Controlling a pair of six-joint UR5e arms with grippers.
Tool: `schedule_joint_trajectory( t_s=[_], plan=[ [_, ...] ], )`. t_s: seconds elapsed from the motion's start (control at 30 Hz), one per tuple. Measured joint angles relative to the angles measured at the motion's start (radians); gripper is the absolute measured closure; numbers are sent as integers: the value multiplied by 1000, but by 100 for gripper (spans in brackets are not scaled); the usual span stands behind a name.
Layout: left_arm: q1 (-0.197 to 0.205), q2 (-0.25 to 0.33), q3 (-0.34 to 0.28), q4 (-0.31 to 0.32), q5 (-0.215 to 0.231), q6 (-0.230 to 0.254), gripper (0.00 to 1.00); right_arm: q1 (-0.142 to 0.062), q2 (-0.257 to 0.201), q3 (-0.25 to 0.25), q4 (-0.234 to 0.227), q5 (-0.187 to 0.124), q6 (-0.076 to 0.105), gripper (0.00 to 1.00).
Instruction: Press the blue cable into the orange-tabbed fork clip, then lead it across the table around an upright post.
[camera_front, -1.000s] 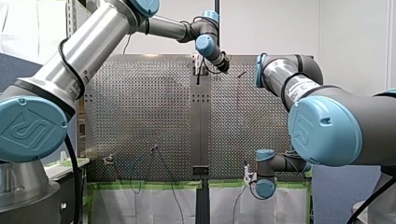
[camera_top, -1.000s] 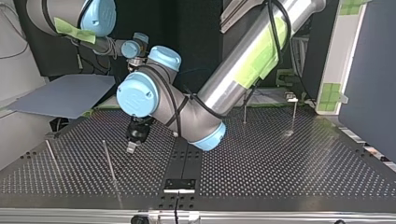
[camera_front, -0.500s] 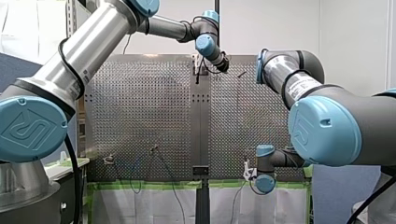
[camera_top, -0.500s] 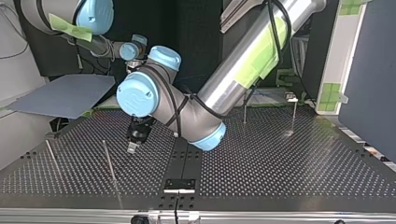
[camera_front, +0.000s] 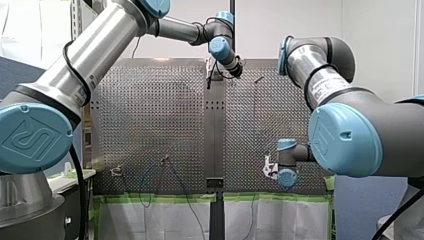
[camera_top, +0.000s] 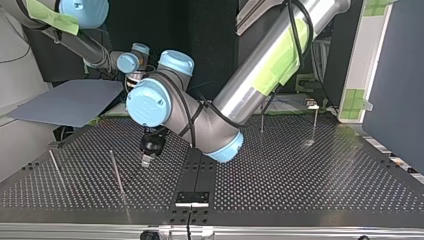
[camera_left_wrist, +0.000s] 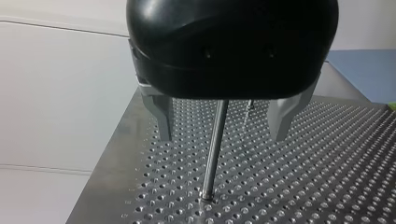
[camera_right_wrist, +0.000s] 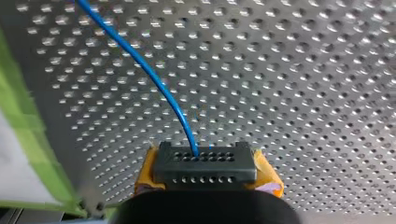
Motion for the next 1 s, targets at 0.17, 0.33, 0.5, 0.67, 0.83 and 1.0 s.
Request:
schedule_joint_trajectory(
  t_s=[0.17, 0.33, 0.5, 0.67, 0.83, 1.0],
  plan=[
    [-3, 0, 0, 0, 0, 0, 0, -17, -41, -26, 41, -40, 41, 100],
    [-5, 0, 0, 0, 0, -1, 0, -30, -84, -67, 84, -83, 85, 100],
    [-7, 0, 0, 0, -1, -2, 0, -36, -132, -101, 132, -131, 115, 100],
    [-9, 0, 0, 0, -2, -2, 0, -41, -179, -108, 179, -166, 124, 100],
    [-12, -1, 0, -1, -2, -2, 0, -42, -228, -108, 229, -181, 126, 100],
    [-13, 0, 0, -10, -2, -2, 0, -41, -271, -87, 271, -180, 112, 100]
  ],
)
